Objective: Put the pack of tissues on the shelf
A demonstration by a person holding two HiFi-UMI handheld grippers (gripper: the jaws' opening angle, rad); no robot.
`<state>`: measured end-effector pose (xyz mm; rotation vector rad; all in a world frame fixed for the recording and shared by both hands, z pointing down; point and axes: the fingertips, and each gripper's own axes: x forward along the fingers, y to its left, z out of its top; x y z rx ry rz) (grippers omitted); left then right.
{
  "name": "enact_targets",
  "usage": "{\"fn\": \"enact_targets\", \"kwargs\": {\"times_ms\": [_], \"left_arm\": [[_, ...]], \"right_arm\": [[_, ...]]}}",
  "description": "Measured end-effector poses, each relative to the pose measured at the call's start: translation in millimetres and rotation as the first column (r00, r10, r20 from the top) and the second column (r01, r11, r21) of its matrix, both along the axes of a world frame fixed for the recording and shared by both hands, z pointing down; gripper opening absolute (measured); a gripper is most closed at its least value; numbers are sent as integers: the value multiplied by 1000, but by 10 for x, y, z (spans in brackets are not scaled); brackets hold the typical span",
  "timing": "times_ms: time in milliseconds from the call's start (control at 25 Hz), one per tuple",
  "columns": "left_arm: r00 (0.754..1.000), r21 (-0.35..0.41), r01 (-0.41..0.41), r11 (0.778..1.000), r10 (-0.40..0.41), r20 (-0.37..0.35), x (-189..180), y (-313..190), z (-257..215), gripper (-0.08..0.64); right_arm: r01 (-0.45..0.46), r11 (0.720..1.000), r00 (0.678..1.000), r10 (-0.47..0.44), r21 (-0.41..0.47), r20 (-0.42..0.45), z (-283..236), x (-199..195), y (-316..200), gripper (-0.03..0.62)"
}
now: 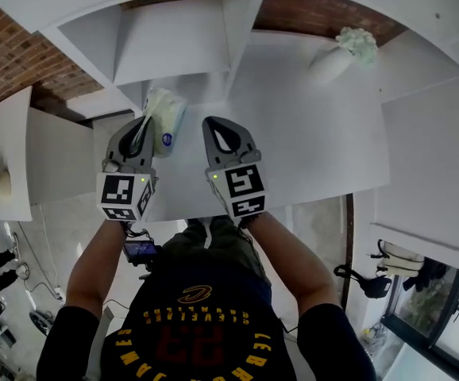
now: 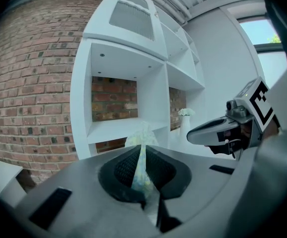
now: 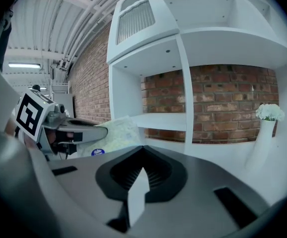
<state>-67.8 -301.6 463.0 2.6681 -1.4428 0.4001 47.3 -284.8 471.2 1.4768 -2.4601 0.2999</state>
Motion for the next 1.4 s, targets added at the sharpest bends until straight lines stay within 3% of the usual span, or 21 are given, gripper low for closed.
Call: {"fn": "enact_targets", "kwargs": {"times_ms": [320,560,680,1160,1400], "left_arm": [[996,-13,28,1000,-27,85,75,-296,380,8],[991,-33,47,998,-42,124,132,-595,732,8],[988,-36,49,998,-44,146,160,-738,865,8],[980,-59,53,997,-40,195,302,-1213,1301,8],[975,-62,66,996,-51,216,354,-1443,1452,8]], "right_arm": [[34,999,999,-34,-6,-8,268,-51,-287,-2],[94,992,994,-89,87,-65,415,-151,-459,-2],[112,989,990,-104,92,-97,556,-200,-550,-2],[70,995,991,-62,65,-115,1046,-259,-990,-2],[34,999,996,-31,39,-80,1158,-210,-1071,-2]]}}
